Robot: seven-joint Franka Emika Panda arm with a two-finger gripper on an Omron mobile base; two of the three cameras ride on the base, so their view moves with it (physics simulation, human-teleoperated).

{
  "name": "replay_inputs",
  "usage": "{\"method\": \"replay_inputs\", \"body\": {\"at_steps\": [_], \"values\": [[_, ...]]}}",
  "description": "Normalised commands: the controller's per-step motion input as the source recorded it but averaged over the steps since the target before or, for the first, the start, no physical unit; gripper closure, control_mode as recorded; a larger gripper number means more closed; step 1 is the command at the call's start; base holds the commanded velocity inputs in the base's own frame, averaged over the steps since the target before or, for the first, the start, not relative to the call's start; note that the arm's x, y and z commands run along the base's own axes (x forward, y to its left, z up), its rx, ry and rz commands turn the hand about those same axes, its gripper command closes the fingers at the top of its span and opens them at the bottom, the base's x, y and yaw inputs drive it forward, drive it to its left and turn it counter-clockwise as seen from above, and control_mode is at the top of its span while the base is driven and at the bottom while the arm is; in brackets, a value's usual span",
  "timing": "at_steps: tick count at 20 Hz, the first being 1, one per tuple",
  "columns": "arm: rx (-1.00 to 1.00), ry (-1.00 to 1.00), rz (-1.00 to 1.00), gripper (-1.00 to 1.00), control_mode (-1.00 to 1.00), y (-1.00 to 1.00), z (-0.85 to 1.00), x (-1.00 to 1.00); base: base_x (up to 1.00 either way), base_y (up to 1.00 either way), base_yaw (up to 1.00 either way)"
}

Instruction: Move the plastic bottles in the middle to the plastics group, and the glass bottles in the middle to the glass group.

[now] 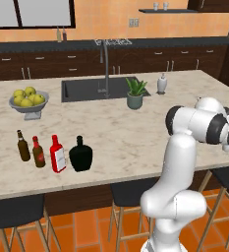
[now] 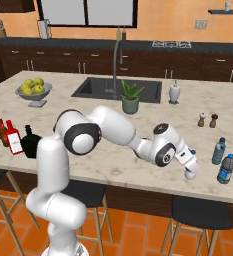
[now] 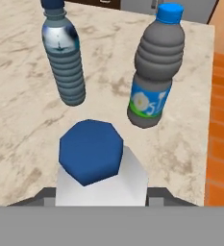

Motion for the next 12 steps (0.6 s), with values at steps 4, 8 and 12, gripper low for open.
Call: {"method": "replay_inputs", "body": {"at_steps": [4,8,12], "values": [[0.01,0.0,0.02,1.0,-1.0,-0.12,-0.24,0.12,0.0,0.0,0.0],[0.0,0.0,0.03,1.0,-1.0,-0.12,-0.26,0.19,0.0,0.0,0.0],[0.01,0.0,0.04,1.0,-1.0,-0.12,-0.3,0.11,0.0,0.0,0.0]]}}
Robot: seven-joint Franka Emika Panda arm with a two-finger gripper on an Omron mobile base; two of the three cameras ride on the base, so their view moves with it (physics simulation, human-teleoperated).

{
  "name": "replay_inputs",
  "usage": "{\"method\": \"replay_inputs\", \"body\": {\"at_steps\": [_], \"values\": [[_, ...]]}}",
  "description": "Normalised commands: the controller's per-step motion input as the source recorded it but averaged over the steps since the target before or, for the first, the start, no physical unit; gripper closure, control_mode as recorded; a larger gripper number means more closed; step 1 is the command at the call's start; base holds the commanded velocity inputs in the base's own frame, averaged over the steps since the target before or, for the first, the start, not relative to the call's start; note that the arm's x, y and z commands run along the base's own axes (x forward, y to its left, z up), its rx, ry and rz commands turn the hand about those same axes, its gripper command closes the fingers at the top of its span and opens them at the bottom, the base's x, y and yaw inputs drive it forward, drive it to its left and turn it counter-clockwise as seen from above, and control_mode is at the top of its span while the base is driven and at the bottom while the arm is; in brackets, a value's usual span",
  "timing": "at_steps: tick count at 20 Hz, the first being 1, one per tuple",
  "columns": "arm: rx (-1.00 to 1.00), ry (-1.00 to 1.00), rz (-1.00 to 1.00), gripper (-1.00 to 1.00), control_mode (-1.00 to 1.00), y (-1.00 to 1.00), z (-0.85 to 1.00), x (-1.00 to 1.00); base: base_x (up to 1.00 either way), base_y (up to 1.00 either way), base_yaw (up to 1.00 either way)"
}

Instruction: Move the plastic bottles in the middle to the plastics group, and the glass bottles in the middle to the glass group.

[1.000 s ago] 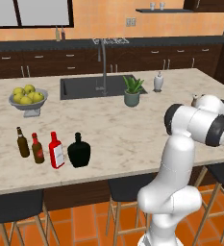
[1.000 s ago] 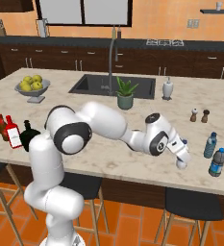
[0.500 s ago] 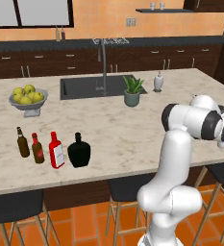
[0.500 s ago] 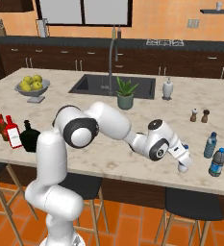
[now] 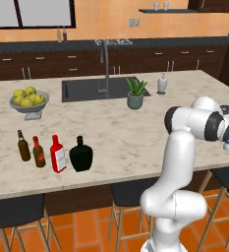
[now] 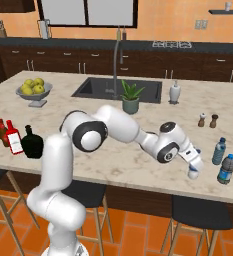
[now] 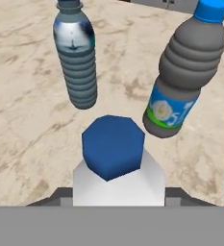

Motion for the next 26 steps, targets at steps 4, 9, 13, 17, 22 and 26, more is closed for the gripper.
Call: {"method": "replay_inputs", "body": {"at_steps": [4,9,13,17,22,26], "values": [[0.02,0.0,0.05,1.0,-1.0,-0.03,-0.36,-0.08,0.0,0.0,0.0],[0.0,0.0,0.03,1.0,-1.0,0.0,-0.44,-0.18,0.0,0.0,0.0],[0.0,-0.02,0.01,1.0,-1.0,0.02,-0.41,-0.21,0.0,0.0,0.0],[0.0,-0.01,0.0,1.0,-1.0,0.15,-0.25,-0.09,0.0,0.0,0.0],[0.0,0.0,0.0,-1.0,-1.0,0.12,-0.26,-0.09,0.0,0.0,0.0],[0.0,-0.02,0.0,-1.0,-1.0,0.13,-0.1,-0.1,0.0,0.0,0.0]]}}
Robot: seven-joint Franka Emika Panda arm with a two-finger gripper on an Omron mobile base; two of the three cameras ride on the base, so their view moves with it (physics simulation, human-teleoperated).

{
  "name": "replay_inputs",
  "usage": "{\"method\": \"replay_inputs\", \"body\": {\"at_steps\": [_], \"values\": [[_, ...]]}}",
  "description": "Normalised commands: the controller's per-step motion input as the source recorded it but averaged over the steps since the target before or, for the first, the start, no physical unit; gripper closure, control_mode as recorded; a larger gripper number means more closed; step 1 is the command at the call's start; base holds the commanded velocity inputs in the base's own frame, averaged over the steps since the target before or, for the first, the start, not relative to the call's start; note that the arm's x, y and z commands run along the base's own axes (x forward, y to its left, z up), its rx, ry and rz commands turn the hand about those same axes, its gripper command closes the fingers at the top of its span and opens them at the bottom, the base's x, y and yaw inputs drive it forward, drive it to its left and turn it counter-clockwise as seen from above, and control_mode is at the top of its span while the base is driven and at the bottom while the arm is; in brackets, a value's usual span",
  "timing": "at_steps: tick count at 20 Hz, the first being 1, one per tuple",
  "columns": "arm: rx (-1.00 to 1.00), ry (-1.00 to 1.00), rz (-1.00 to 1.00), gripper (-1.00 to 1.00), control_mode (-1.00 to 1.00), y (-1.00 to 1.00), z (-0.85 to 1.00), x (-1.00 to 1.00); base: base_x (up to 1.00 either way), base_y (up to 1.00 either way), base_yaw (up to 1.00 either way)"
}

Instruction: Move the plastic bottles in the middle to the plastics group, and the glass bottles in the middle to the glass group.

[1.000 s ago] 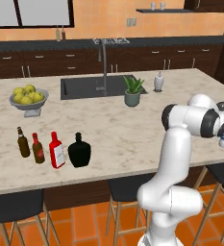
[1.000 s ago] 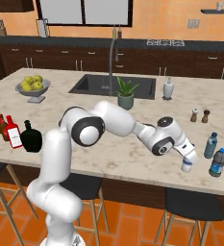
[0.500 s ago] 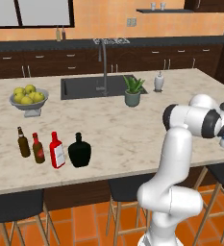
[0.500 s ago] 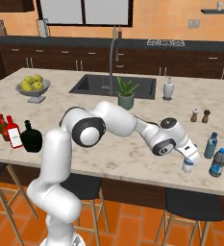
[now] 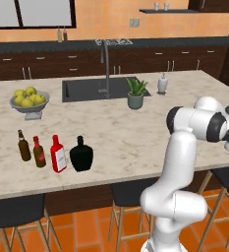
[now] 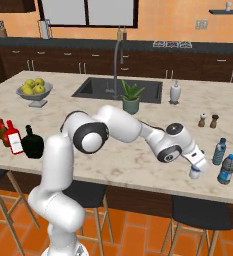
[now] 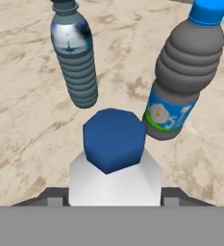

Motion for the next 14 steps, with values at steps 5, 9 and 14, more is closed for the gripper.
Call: {"method": "replay_inputs", "body": {"at_steps": [5,9,14], "values": [[0.0,-0.01,0.0,-1.0,-1.0,0.13,0.0,-0.1,0.0,0.0,0.0],[0.0,0.0,0.0,-1.0,-1.0,0.2,0.01,-0.09,0.0,0.0,0.0],[0.0,0.0,0.0,-1.0,-1.0,0.17,0.16,-0.08,0.0,0.0,0.0]]}}
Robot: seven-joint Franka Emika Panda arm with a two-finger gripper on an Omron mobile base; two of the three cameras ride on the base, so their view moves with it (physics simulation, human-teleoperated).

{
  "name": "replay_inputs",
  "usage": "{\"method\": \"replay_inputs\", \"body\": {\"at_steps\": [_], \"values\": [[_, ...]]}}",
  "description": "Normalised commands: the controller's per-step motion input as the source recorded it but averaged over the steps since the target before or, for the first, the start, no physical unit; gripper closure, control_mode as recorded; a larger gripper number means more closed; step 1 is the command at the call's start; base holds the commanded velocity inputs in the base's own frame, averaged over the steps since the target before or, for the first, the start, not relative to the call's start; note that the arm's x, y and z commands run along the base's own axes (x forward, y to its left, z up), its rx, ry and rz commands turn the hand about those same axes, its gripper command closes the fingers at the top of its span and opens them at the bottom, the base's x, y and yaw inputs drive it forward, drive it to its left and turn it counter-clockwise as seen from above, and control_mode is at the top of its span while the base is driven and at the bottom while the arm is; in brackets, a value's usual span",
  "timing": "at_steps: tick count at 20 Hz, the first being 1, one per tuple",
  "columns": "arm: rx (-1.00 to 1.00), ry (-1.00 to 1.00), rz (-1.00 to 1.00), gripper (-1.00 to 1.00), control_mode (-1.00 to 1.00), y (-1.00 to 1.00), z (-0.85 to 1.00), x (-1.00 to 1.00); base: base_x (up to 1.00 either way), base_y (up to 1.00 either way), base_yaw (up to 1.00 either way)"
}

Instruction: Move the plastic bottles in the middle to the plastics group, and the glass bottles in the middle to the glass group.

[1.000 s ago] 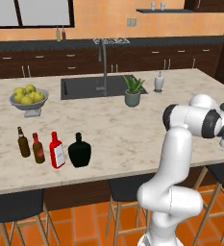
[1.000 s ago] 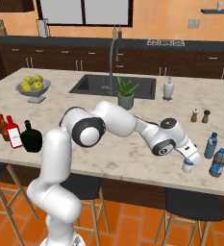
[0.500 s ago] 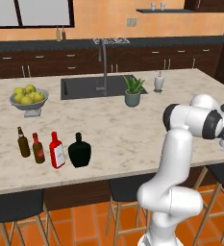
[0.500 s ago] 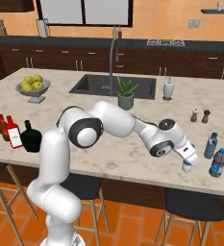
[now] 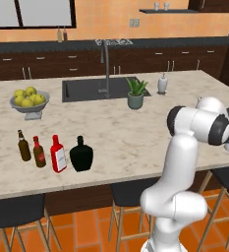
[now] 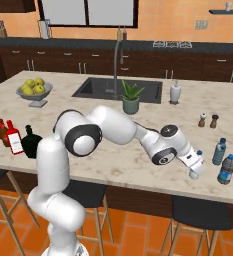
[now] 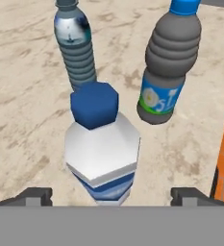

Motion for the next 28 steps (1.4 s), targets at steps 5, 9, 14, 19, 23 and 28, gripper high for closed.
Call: {"method": "replay_inputs", "body": {"at_steps": [5,9,14,19,23,28], "values": [[-0.01,0.0,0.01,-1.0,-1.0,0.24,0.42,-0.39,0.0,0.0,0.0],[0.0,0.11,0.07,-1.0,-1.0,0.5,0.68,-0.39,0.0,0.0,0.0],[0.0,0.23,0.15,-1.0,-1.0,0.72,0.79,-0.17,0.0,0.0,0.0],[0.0,0.18,0.14,-1.0,-1.0,0.72,0.66,-0.16,0.0,0.0,0.0],[0.0,0.1,0.17,-1.0,-1.0,0.77,0.41,-0.17,0.0,0.0,0.0],[0.0,0.02,0.26,-1.0,-1.0,0.73,0.32,-0.3,0.0,0.0,0.0]]}}
